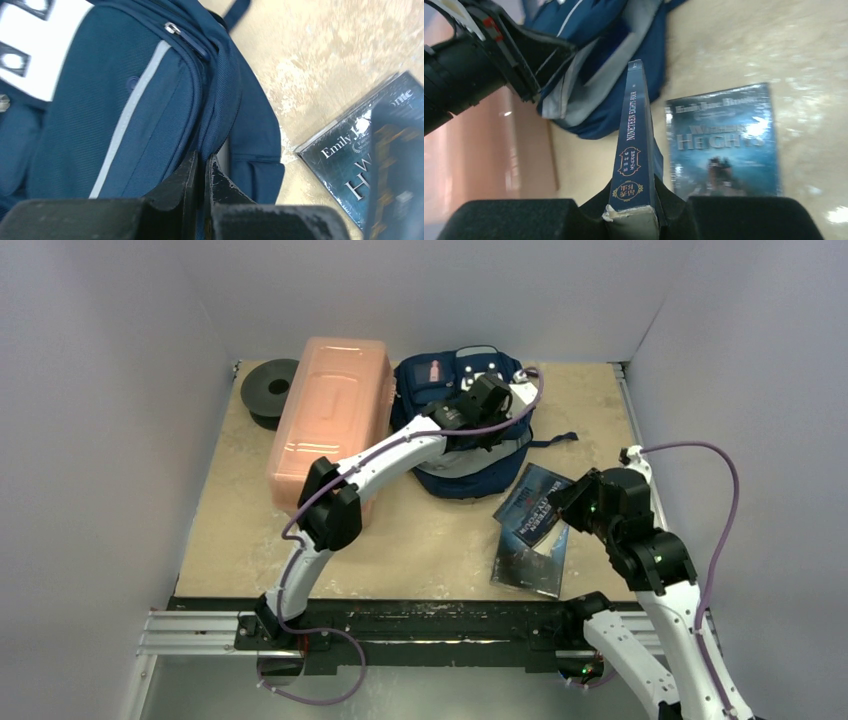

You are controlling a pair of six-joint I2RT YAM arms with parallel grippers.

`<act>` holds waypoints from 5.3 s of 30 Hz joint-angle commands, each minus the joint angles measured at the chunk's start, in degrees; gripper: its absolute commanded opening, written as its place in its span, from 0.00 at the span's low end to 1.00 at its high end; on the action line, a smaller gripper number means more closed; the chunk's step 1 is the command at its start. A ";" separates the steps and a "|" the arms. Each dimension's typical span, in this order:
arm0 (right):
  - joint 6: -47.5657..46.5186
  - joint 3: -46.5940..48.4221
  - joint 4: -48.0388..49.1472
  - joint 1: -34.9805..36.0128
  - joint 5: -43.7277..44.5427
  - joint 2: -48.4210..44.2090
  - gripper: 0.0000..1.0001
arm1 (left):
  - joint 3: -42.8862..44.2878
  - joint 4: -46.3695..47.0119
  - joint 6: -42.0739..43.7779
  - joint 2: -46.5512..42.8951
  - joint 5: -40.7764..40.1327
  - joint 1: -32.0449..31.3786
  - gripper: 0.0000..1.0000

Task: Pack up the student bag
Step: Place the book in the student bag.

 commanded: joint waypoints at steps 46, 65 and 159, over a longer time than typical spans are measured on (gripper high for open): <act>44.12 -39.29 108.33 -5.73 -3.55 27.66 0.00 | 6.61 6.27 11.88 -13.14 -0.99 -3.31 0.00; 24.52 -22.12 123.37 3.63 -5.24 61.96 0.78 | -5.27 13.36 17.41 -18.83 -0.76 -3.35 0.00; 1.70 -5.95 10.28 -1.44 9.21 20.39 0.99 | -13.07 0.80 -11.44 -20.12 16.73 7.39 0.82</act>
